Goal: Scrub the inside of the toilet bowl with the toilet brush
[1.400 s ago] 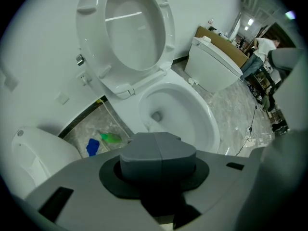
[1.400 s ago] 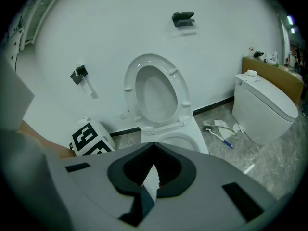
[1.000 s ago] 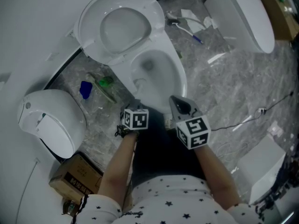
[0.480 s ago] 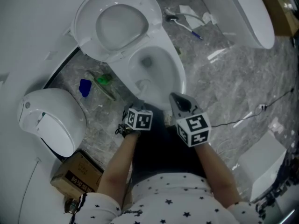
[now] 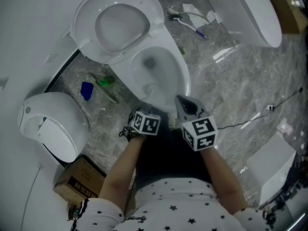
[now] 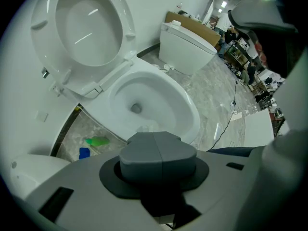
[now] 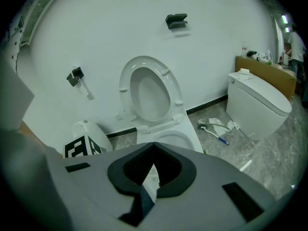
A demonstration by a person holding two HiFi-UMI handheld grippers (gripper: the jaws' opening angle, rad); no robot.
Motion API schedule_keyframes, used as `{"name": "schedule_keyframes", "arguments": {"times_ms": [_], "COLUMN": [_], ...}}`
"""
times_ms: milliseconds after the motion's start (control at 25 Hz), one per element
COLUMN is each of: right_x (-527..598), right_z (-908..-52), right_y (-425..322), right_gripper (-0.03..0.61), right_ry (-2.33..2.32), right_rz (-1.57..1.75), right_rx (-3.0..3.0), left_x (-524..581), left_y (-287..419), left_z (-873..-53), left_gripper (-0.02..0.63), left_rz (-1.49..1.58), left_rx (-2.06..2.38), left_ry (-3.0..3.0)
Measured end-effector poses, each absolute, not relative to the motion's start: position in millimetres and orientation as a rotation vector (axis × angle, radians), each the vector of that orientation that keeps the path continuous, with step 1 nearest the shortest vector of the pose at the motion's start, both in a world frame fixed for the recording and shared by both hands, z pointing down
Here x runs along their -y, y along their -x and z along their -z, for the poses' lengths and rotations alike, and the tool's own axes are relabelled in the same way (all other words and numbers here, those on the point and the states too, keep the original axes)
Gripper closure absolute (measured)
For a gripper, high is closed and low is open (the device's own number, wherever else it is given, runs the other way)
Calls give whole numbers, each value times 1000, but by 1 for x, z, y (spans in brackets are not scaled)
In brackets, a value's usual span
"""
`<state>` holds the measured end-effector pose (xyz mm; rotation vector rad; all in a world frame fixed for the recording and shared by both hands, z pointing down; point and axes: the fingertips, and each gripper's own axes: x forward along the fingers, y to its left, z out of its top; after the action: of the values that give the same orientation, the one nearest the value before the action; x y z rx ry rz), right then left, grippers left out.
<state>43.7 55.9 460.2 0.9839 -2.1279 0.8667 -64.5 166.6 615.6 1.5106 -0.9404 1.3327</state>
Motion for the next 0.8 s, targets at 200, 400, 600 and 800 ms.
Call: {"name": "schedule_keyframes", "arguments": {"times_ms": [200,400,600,800], "right_x": [-57,-60,-62,-63], "right_z": [-461,-460,-461,-461], "right_y": [-46,-49,-53,-57], "right_gripper": [578,578,578,578], "right_ry": [-997,-1007,-1024,-1042], "right_rz": [-871,-875,-881,-885], "right_rx": [2124,2119,2110,2102], "left_x": [-170,-171,-170,-168], "left_y": [54,42,33,21], "left_z": [-614,-613,-613,-611], "left_gripper": [460,459,459,459], "left_rz": [-1340,-1384,-1385,-1394], "left_rx": [891,835,792,745], "left_ry": [-1539,-1587,-1614,-1644]}}
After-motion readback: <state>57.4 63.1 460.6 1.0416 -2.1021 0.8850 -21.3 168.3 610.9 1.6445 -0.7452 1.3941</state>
